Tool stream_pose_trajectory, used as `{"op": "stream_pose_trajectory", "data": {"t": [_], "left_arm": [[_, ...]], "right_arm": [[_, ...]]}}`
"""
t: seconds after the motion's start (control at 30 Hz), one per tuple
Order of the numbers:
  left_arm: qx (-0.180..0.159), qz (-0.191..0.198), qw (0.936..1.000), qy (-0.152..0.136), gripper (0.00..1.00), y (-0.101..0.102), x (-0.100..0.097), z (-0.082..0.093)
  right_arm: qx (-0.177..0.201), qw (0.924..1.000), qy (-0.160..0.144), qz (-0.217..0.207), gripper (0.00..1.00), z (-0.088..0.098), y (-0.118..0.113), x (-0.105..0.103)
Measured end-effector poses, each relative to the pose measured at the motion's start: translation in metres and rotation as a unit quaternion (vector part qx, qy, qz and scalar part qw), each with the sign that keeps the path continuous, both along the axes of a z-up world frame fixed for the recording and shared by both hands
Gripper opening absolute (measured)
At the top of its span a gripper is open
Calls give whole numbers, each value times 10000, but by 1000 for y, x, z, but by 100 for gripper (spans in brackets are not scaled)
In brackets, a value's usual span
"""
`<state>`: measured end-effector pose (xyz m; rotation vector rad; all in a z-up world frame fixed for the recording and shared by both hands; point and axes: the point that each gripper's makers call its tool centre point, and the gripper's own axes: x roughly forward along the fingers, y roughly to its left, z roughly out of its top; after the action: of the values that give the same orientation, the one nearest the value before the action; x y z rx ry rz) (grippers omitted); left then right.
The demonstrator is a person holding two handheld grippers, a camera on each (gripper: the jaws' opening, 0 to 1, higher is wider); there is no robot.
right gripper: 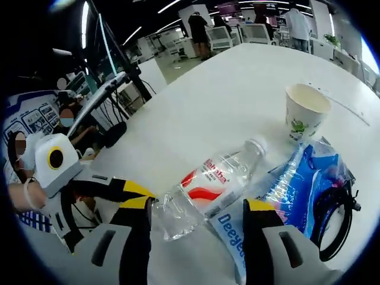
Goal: Arrange the tabletop items into an orderly group along one side of the table until the central work area is clear of visible clutter.
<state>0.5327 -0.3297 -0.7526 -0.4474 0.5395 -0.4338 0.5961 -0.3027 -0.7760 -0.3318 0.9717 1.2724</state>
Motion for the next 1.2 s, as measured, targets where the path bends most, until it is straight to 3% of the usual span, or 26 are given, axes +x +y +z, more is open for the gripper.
{"op": "stream_pose_trajectory", "data": {"t": [0.17, 0.63, 0.7, 1.0, 1.2], "left_arm": [[-5, -73, 10000, 11, 70, -2, -1, 0], [-91, -268, 9996, -11, 67, -13, 1, 1], [-104, -267, 9996, -15, 67, -13, 2, 1], [-137, -325, 9994, -22, 67, -16, 5, -1], [-193, -312, 9993, -35, 66, -15, 4, -2]], "right_arm": [[4, 9998, 90, -194, 53, -1, 9, 4], [-839, 9942, -665, 88, 52, -13, 18, 16], [-840, 9946, -609, 59, 51, -14, 23, 15], [-1574, 9799, -1095, 547, 48, -19, 26, 12], [-1651, 9752, -1287, 714, 47, -17, 27, 8]]}}
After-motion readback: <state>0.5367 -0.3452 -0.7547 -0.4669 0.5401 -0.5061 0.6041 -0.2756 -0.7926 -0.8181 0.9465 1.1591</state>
